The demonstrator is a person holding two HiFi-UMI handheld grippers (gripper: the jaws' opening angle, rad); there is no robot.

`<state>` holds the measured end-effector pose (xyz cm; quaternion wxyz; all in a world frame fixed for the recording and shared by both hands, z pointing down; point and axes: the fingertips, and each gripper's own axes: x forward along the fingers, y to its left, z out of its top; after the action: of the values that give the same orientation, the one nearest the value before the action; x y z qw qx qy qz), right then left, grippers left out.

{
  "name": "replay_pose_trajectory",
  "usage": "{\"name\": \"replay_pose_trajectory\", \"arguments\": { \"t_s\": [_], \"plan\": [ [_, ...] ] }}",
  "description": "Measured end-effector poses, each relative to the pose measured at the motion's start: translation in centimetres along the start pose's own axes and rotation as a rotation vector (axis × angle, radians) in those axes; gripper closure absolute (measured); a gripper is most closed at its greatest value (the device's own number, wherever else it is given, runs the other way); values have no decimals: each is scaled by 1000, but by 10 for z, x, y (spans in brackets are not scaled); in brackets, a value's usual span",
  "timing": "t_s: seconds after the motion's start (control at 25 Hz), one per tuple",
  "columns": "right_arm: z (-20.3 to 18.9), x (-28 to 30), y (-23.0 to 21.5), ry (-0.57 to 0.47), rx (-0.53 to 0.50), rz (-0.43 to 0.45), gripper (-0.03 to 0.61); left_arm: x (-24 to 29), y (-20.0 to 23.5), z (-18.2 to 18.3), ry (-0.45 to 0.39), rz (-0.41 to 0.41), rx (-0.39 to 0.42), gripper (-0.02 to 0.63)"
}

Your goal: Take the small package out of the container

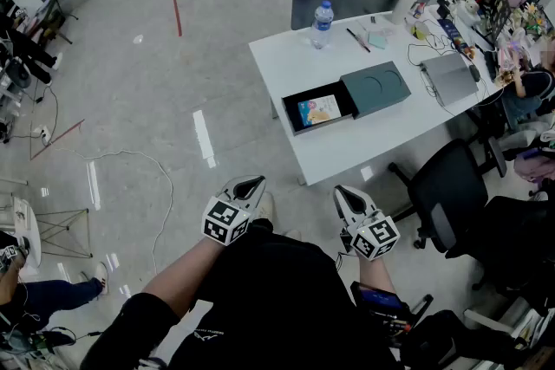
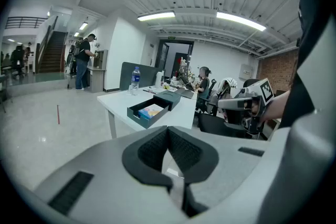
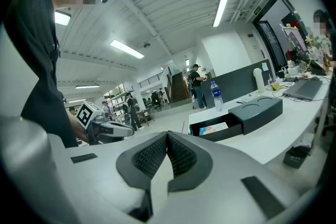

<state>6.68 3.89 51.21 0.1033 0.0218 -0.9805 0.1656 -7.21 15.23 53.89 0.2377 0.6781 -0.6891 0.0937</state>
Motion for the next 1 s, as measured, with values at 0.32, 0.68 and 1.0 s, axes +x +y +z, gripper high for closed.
{"name": "replay_pose_trajectory", "arguments": {
  "t_s": [0.32, 0.68, 1.0],
  "plan": [
    [-19, -37, 19, 3, 2, 2, 554, -21, -38, -24, 6, 3, -1, 606],
    [-20, -62, 32, -67, 25, 13, 553, -37, -57, -32, 1, 24, 11, 606],
    [-27, -61, 35, -78, 36, 26, 552, -52, -58, -34, 1, 67, 22, 606]
  ]
}}
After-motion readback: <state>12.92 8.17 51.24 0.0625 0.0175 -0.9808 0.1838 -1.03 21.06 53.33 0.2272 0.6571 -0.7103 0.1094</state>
